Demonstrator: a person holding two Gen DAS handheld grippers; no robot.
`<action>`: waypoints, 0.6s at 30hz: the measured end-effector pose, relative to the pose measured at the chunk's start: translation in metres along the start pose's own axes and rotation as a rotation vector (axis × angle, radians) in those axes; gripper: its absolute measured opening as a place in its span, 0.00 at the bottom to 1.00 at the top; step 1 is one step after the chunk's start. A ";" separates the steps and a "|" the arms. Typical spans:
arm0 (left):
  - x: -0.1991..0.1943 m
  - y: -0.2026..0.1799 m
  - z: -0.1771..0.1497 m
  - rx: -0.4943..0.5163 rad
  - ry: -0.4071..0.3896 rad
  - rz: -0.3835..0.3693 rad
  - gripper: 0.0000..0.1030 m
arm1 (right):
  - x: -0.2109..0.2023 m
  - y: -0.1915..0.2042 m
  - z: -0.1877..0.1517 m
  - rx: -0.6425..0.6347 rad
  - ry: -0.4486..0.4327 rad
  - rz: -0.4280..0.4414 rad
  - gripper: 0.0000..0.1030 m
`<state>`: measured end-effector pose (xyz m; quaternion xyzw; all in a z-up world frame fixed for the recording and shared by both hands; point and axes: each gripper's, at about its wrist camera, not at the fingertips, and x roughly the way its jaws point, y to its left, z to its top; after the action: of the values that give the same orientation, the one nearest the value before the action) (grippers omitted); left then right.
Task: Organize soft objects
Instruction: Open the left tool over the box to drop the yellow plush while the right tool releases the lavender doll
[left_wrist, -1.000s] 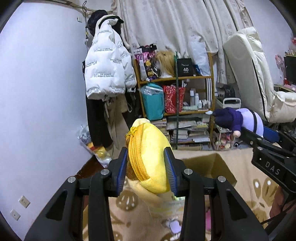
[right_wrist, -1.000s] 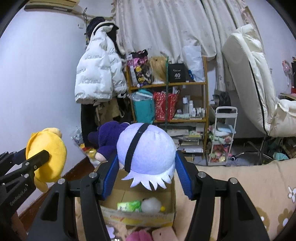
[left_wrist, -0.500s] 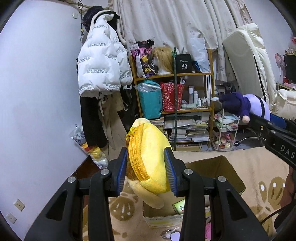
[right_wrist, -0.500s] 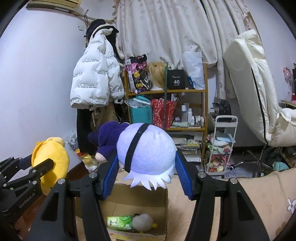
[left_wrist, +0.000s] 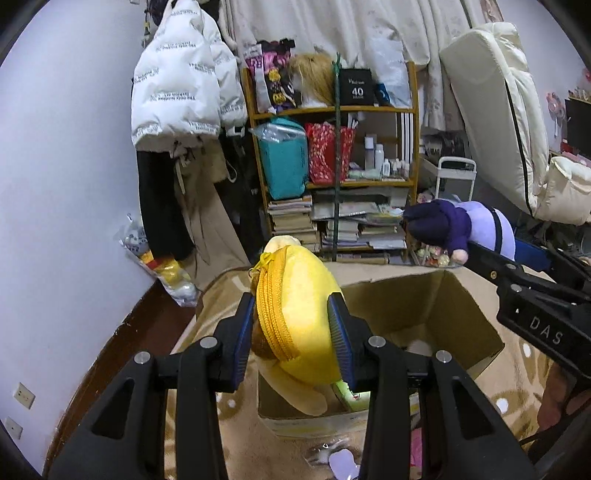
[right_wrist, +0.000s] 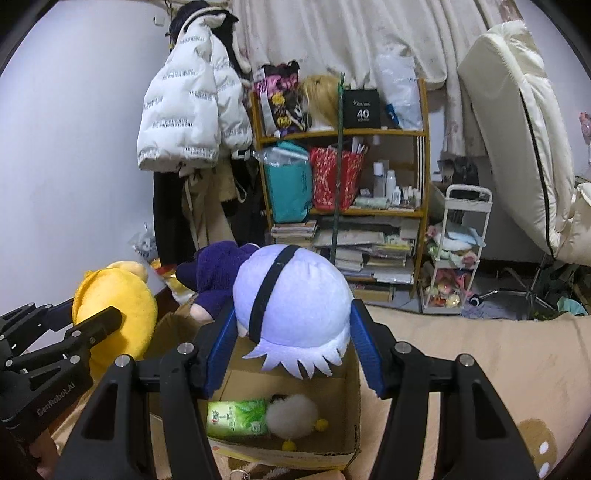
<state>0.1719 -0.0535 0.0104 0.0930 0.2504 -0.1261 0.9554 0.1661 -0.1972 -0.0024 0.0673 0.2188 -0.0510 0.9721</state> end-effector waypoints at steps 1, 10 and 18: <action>0.002 -0.002 -0.002 0.011 0.005 -0.004 0.38 | 0.002 0.000 -0.003 0.004 0.006 0.002 0.61; 0.011 -0.004 -0.017 0.026 0.051 -0.007 0.39 | 0.012 -0.002 -0.018 0.037 0.077 0.018 0.62; 0.013 -0.007 -0.020 0.024 0.101 -0.037 0.50 | 0.008 -0.007 -0.025 0.065 0.109 0.026 0.62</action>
<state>0.1714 -0.0580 -0.0138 0.1062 0.2986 -0.1420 0.9378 0.1620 -0.2009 -0.0288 0.1045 0.2688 -0.0415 0.9566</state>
